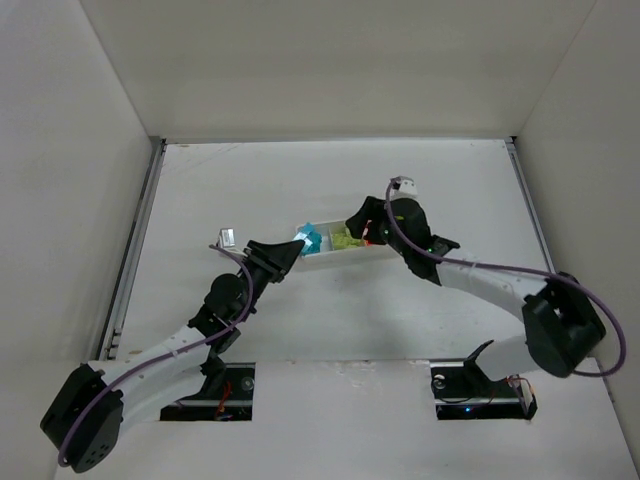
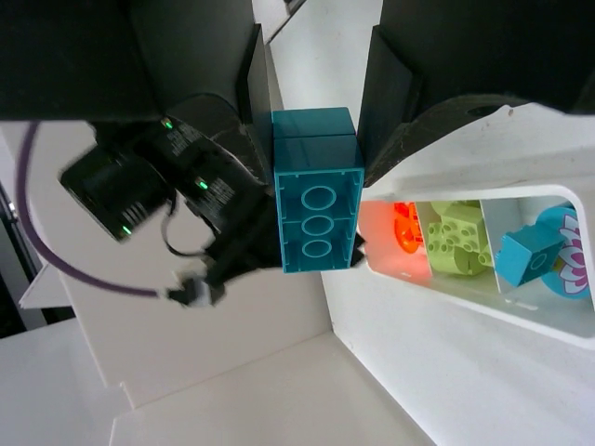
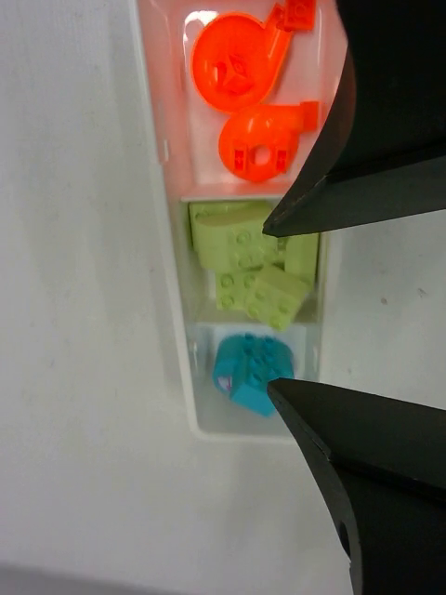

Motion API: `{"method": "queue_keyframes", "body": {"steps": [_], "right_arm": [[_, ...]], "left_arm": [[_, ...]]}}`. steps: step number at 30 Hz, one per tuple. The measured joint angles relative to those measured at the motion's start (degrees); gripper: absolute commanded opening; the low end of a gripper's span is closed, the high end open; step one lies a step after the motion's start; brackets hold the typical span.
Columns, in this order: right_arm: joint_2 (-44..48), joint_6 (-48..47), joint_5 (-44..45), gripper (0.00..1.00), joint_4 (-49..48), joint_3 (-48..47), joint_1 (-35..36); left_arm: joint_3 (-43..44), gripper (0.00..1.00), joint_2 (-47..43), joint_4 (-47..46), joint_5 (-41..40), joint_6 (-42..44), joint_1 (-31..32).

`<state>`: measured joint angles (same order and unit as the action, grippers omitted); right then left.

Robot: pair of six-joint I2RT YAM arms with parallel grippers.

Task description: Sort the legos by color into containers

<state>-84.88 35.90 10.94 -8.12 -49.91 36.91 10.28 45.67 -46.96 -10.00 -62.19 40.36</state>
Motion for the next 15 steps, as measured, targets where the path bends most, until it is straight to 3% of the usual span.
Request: {"method": "queue_keyframes", "body": {"steps": [6, 15], "right_arm": [[14.40, 10.14, -6.40, 0.72, -14.62, 11.47, 3.19], [8.87, 27.89, -13.05, 0.78, -34.56, 16.65, 11.28]], "left_arm": [[-0.13, 0.12, -0.37, -0.39, -3.56, -4.59, -0.35], [-0.55, 0.12, -1.55, -2.64, -5.57, -9.33, 0.37]]}}
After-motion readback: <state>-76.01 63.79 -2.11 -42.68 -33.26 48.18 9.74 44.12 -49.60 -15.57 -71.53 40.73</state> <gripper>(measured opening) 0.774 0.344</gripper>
